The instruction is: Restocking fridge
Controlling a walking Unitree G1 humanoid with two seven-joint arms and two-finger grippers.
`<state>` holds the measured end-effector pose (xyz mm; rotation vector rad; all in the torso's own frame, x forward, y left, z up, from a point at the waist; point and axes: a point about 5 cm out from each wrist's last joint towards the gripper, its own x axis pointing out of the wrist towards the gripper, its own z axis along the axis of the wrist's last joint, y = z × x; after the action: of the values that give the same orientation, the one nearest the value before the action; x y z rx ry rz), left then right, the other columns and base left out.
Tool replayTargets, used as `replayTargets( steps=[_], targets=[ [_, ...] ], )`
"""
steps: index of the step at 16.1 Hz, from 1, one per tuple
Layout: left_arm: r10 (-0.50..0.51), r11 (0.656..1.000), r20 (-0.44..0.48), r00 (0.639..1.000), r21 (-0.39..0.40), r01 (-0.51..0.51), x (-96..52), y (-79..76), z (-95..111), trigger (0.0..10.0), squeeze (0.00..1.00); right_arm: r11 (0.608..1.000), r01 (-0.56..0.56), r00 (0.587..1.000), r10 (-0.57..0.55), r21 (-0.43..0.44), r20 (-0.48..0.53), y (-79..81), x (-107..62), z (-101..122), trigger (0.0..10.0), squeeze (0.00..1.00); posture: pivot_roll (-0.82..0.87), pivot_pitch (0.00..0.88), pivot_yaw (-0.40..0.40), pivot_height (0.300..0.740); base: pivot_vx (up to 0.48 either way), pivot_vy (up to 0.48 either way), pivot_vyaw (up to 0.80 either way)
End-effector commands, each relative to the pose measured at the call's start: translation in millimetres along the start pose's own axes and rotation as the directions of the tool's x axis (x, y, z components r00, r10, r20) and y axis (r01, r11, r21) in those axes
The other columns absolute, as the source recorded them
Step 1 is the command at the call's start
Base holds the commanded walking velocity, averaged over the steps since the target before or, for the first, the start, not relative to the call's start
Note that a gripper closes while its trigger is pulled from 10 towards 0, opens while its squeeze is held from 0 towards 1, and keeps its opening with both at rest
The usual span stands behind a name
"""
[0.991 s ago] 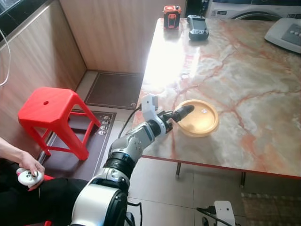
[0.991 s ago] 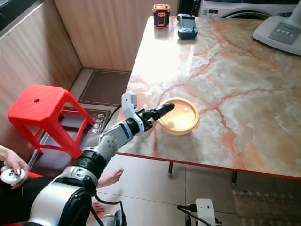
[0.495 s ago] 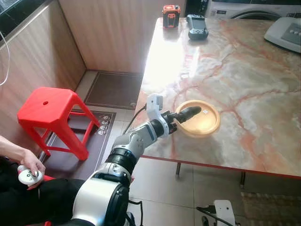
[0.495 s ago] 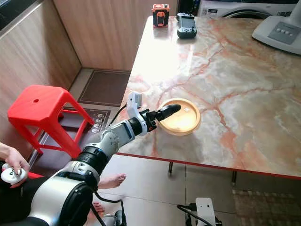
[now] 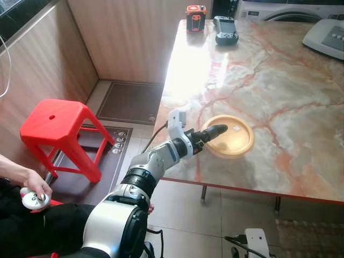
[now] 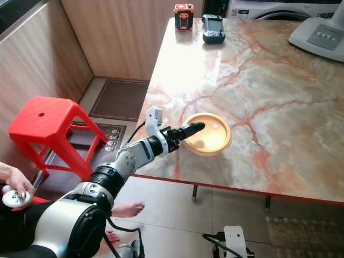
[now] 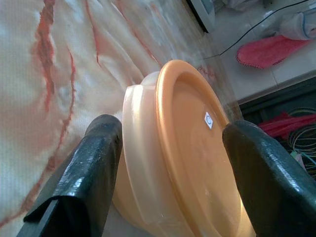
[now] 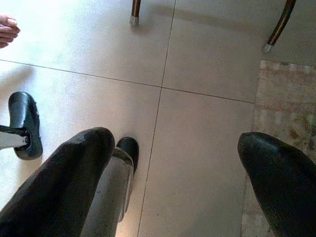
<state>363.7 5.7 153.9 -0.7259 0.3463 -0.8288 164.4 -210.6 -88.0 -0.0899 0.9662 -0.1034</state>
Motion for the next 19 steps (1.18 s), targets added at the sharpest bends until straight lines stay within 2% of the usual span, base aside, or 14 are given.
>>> replayTargets(
  steps=[1, 10, 14, 15, 16, 17, 19],
  targets=[
    [-0.003, 1.000, -0.024, 1.000, 0.007, 0.003, 1.2, -1.4, 0, 0.0, 0.00, 1.000, -0.002, 0.999, 0.002, -0.011, -0.037, 0.3, -1.7, -9, 10.0, 0.00, -0.08, 0.166, 0.035, 0.740, 0.000, 0.000, 0.00],
    [0.062, 0.997, 0.100, 0.993, -0.041, -0.058, -12.0, 14.4, 22, 0.0, 0.00, 1.000, -0.001, 0.999, 0.001, -0.009, -0.036, 1.1, -1.4, -9, 10.0, 0.00, -0.08, 0.162, 0.041, 0.740, 0.000, 0.000, 0.00],
    [0.059, 0.998, 0.133, 0.989, -0.028, -0.056, -13.7, 15.0, 26, 0.0, 0.00, 1.000, 0.000, 0.999, 0.000, -0.011, -0.036, 0.2, -1.4, -9, 10.0, 0.00, -0.09, 0.161, 0.037, 0.740, 0.000, 0.000, 0.00],
    [0.027, 1.000, 0.172, 0.985, -0.006, -0.026, -15.6, 12.7, 31, 4.2, 0.00, 1.000, 0.001, 0.999, -0.001, -0.010, -0.036, 0.1, -1.5, -9, 10.0, 0.00, -0.09, 0.162, 0.038, 0.740, 0.000, 0.000, 0.00],
    [0.004, 1.000, 0.196, 0.981, 0.025, -0.009, -19.4, 11.7, 33, 10.0, 0.00, 1.000, 0.003, 0.999, -0.003, -0.007, -0.035, -0.1, -1.5, -9, 10.0, 0.00, -0.10, 0.162, 0.038, 0.740, 0.000, 0.000, 0.00],
    [-0.001, 0.999, 0.218, 0.976, 0.049, -0.010, -26.6, 13.7, 33, 10.0, 0.00, 1.000, 0.005, 0.999, -0.005, -0.005, -0.036, -0.2, -1.7, -9, 10.0, 0.00, -0.10, 0.161, 0.038, 0.740, 0.000, 0.000, 0.00],
    [0.052, 0.994, 0.269, 0.962, 0.084, -0.077, -47.5, 24.6, 32, 10.0, 0.00, 1.000, 0.006, 0.999, -0.006, -0.003, -0.036, -0.3, -1.9, -10, 10.0, 0.00, -0.09, 0.163, 0.036, 0.740, 0.000, 0.000, 0.00]
  ],
)
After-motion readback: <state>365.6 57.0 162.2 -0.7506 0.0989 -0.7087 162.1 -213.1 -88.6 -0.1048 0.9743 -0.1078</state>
